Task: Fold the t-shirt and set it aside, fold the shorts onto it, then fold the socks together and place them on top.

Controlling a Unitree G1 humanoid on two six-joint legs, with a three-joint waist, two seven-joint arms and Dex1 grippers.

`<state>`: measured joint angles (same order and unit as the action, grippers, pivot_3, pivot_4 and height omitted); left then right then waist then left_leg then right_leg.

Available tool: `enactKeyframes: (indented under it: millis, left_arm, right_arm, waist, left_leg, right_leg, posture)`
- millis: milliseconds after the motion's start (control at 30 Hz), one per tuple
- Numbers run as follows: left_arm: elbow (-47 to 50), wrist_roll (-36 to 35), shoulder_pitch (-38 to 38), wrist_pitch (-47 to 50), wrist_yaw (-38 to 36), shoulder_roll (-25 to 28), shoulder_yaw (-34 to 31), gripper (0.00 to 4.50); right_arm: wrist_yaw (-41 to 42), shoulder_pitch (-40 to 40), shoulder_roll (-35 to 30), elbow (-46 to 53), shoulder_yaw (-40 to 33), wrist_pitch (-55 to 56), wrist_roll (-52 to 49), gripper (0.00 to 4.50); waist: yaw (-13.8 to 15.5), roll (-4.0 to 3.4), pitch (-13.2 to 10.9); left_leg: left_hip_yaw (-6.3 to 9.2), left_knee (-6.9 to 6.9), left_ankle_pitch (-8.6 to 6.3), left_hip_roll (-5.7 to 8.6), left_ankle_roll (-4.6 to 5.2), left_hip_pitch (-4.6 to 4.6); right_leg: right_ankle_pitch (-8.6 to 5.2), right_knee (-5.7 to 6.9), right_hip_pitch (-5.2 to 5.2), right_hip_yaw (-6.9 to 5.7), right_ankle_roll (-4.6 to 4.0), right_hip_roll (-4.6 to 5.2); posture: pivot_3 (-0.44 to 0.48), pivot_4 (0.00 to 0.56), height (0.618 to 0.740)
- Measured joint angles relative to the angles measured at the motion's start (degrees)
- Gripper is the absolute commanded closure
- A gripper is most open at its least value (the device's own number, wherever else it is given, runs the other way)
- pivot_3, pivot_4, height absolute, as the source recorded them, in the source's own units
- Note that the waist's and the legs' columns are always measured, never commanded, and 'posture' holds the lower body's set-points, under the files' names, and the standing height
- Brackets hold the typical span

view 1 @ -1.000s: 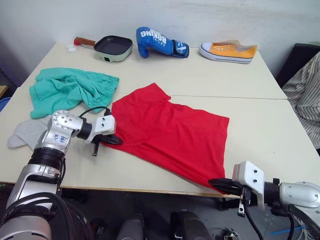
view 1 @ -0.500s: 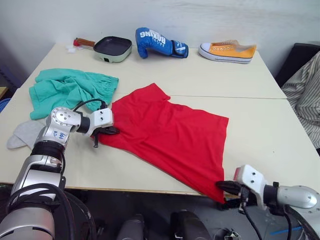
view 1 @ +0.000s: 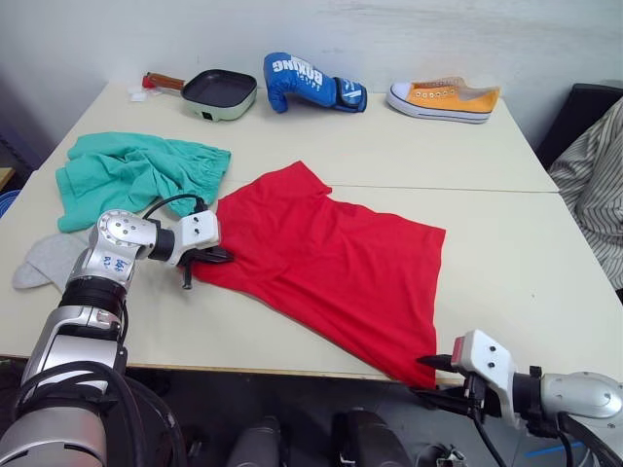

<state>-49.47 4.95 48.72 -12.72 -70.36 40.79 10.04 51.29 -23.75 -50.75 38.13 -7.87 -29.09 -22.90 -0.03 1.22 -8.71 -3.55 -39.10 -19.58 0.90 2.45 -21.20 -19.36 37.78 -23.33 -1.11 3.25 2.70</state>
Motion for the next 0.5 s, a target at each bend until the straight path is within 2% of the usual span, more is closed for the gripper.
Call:
enactKeyframes:
  millis: [167, 267, 400, 433, 500]
  left_arm:
    - [1.6, -0.1, -0.7, 0.8, -0.5, 0.2, 0.0, 4.5]
    - [2.1, -0.1, -0.9, 1.1, -0.5, 0.3, 0.0, 4.5]
    - [2.3, -0.1, -1.0, 1.5, -0.4, 0.4, 0.0, 4.5]
    - [2.3, -0.1, -1.0, 1.5, -0.4, 0.4, 0.0, 4.5]
    - [2.3, -0.1, -1.0, 1.5, -0.3, 0.4, 0.0, 4.5]
  right_arm:
    - [0.5, -0.4, 0.0, -0.1, 1.3, 0.1, 0.2, 2.25]
    - [0.9, -1.7, 0.0, -0.4, 1.3, 1.3, 0.8, 2.89]
    - [1.7, -3.2, 0.1, -1.7, 1.3, 4.2, 2.0, 4.24]
    - [2.1, -3.5, 0.2, -2.0, 1.2, 4.5, 1.8, 4.46]
    - [3.1, -3.4, 0.3, -2.5, 0.7, 4.9, 0.9, 4.46]
  waist:
    - [0.0, 0.0, 0.0]
    - [0.0, 0.0, 0.0]
    - [0.0, 0.0, 0.0]
    - [0.0, 0.0, 0.0]
    - [0.0, 0.0, 0.0]
  left_leg:
    - [0.0, 0.0, 0.0, 0.0, 0.0, 0.0]
    - [0.0, 0.0, 0.0, 0.0, 0.0, 0.0]
    - [0.0, 0.0, 0.0, 0.0, 0.0, 0.0]
    - [0.0, 0.0, 0.0, 0.0, 0.0, 0.0]
    - [0.0, 0.0, 0.0, 0.0, 0.0, 0.0]
  right_leg:
    - [0.0, 0.0, 0.0, 0.0, 0.0, 0.0]
    - [0.0, 0.0, 0.0, 0.0, 0.0, 0.0]
    - [0.0, 0.0, 0.0, 0.0, 0.0, 0.0]
    - [0.0, 0.0, 0.0, 0.0, 0.0, 0.0]
    - [0.0, 0.01, 0.0, 0.0, 0.0, 0.0]
  posture:
    - [0.0, 0.15, 0.74]
    - [0.0, 0.15, 0.74]
    - [0.0, 0.15, 0.74]
    - [0.0, 0.15, 0.74]
    - [0.0, 0.15, 0.74]
